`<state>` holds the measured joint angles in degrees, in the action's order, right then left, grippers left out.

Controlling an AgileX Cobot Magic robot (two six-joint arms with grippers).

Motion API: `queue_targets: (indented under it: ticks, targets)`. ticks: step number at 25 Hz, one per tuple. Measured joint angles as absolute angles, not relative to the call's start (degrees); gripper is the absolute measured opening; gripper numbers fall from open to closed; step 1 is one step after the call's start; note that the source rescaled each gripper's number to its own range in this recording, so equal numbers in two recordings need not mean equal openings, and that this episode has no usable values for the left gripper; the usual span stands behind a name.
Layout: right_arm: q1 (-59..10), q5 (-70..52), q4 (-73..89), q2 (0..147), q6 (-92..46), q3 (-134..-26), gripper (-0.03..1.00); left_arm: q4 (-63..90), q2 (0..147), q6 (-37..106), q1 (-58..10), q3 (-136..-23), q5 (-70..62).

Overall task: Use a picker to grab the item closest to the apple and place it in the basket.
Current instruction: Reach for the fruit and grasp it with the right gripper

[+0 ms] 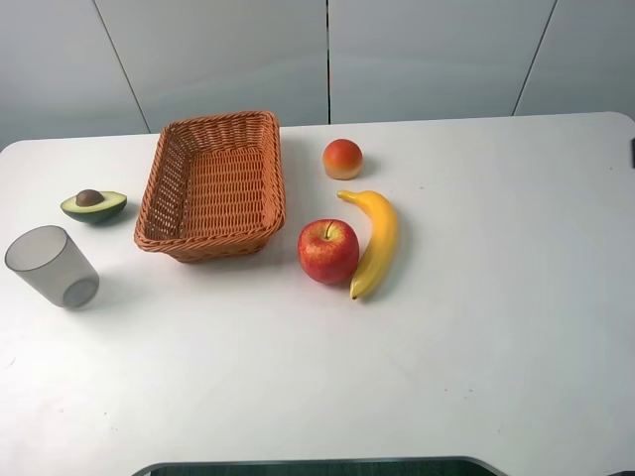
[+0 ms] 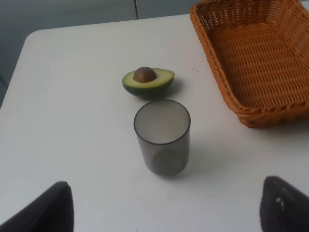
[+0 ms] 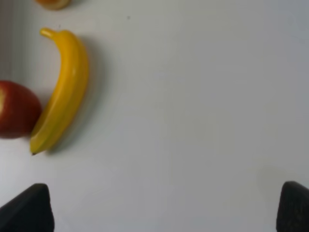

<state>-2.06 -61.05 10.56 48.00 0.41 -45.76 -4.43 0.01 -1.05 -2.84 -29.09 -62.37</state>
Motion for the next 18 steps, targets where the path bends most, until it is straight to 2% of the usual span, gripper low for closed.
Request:
queue_targets:
  ticks: [6, 11, 18]
  targets:
    - [-12.67, -50.01, 9.52, 62.02, 6.21, -45.76, 1.0, -4.43, 0.01, -1.05, -2.84, -29.09, -62.37]
    - [-14.26, -44.71, 9.52, 75.41, 7.65, -47.6, 1.0, -4.43, 0.01, -1.05, -2.84, -29.09, -62.37]
    - [-16.98, -42.41, 9.52, 90.45, 8.04, -56.81, 1.0, -4.43, 0.01, -1.05, -2.84, -29.09, -62.37]
